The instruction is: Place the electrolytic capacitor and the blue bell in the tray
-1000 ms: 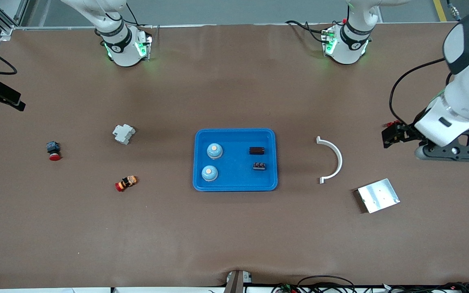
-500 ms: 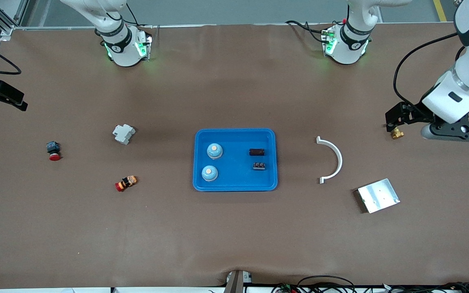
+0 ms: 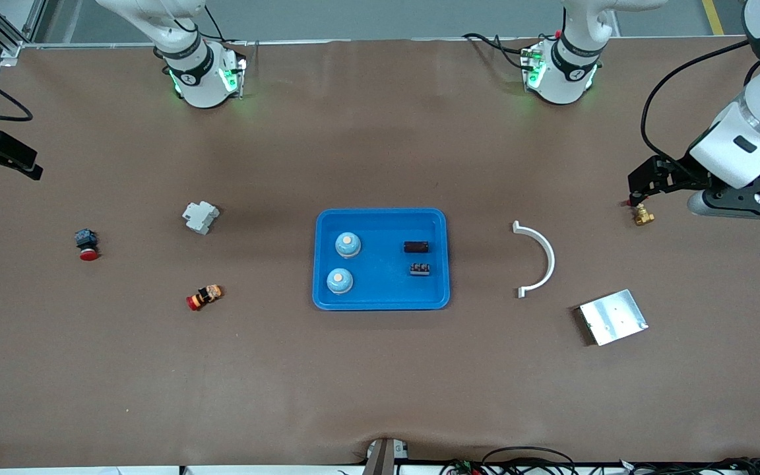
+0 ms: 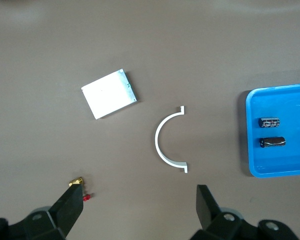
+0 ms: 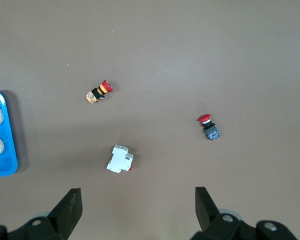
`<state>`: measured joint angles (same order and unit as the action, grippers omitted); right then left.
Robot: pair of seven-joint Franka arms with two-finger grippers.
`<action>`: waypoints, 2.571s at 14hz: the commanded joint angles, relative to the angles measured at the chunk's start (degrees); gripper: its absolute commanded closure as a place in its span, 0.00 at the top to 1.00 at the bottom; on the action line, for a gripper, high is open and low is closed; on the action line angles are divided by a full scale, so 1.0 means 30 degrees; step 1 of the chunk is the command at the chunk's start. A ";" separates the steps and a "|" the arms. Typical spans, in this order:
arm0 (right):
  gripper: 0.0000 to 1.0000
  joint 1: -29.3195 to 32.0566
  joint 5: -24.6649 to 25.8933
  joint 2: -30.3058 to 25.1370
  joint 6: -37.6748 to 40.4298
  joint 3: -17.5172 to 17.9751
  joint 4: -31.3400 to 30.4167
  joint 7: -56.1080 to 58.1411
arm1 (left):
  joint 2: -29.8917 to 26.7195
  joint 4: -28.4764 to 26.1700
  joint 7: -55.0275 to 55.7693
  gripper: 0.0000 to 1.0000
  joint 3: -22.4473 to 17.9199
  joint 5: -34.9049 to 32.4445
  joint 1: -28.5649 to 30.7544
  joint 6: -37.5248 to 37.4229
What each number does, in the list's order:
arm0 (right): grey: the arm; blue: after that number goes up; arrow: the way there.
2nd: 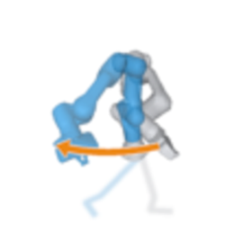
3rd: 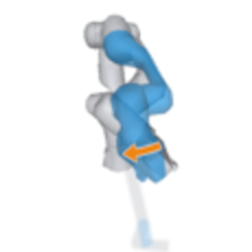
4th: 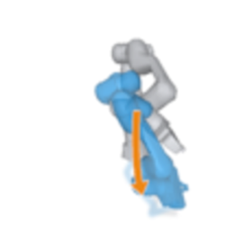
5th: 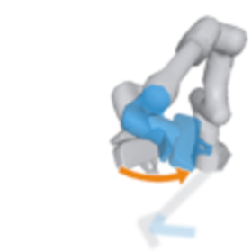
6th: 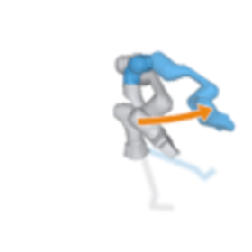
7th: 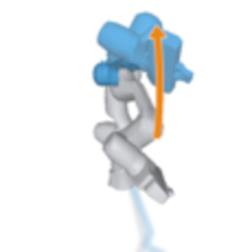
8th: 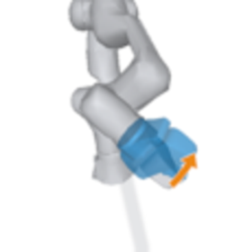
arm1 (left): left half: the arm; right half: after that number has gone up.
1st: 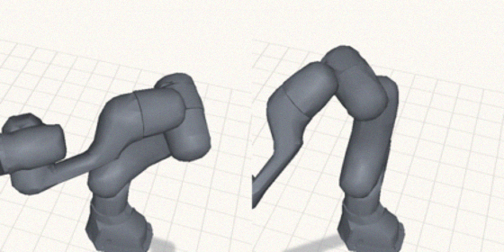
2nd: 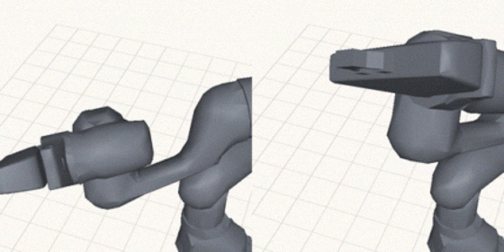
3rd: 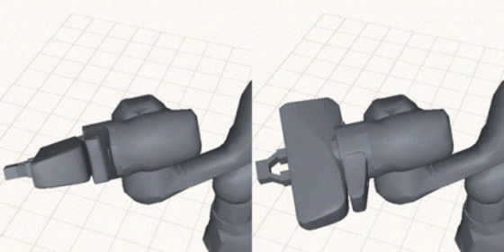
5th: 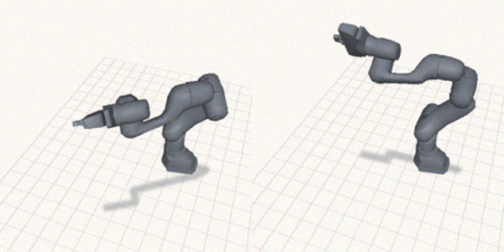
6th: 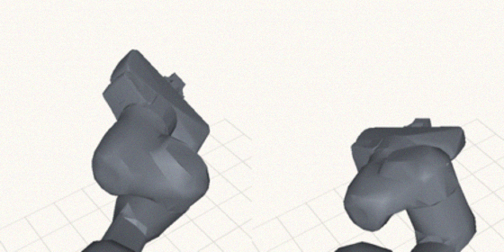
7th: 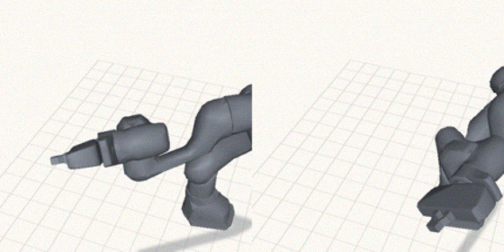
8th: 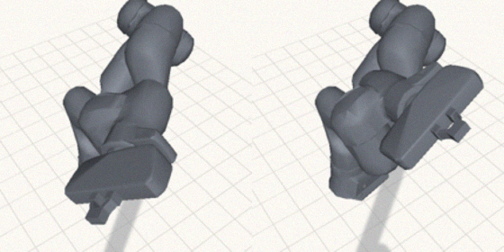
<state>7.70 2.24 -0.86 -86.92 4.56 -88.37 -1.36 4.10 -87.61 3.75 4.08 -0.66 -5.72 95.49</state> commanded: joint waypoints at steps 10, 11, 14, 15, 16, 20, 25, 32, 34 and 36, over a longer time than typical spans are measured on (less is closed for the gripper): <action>1.00 -0.0310 0.0336 -0.0154 0.0146 -0.0232 0.0072 -0.0015 | -0.1017 -0.0212 -0.0253 1.00 -0.0245 0.0395 -0.0435 -0.0716; 1.00 -0.0310 0.0336 -0.0125 0.0146 -0.0232 0.0072 -0.0015 | -0.1017 -0.0212 -0.0311 1.00 -0.0245 0.0395 -0.0436 -0.0716; 1.00 -0.0281 0.0336 -0.0125 0.0146 -0.0232 0.0072 -0.0015 | -0.1017 -0.0183 -0.0312 1.00 -0.0304 0.0424 -0.0436 -0.0716; 1.00 -0.0251 0.0336 -0.0125 0.0088 -0.0232 0.0072 -0.0015 | -0.1017 -0.0183 -0.0341 1.00 -0.0304 0.0396 -0.0436 -0.0716; 1.00 -0.0280 0.0336 -0.0096 0.0001 -0.0232 0.0130 -0.0044 | -0.1046 -0.0183 -0.0312 1.00 -0.0304 0.0395 -0.0436 -0.0716; 1.00 -0.0192 0.0365 0.0607 -0.0030 -0.0232 0.1359 0.0161 | -0.1017 -0.0212 -0.0341 1.00 -0.0304 0.0250 -0.0436 -0.0745; 1.00 -0.0339 0.0366 0.0608 0.0058 -0.0261 0.1390 0.0191 | -0.1017 -0.0212 -0.0839 1.00 -0.0363 0.0073 -0.0465 -0.1038; 1.00 -0.0251 -0.0016 0.0871 -0.0819 -0.0290 0.1390 0.0132 | -0.1017 -0.0241 -0.0839 1.00 -0.0392 0.0015 -0.0524 -0.1068; 1.00 -0.0309 -0.0016 0.0871 -0.0967 -0.0290 0.1390 0.0132 | -0.1017 -0.0241 -0.0868 1.00 -0.0305 -0.0802 -0.0553 -0.1068; 1.00 -0.0339 0.0013 0.0901 -0.0996 -0.0290 0.1390 0.0132 | -0.1017 -0.0212 -0.0869 1.00 -0.0304 -0.0806 -0.0582 -0.1068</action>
<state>7.27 2.26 1.07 -90.12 4.08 -85.74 -1.31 2.22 -87.60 2.37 3.83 -1.82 -6.57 92.99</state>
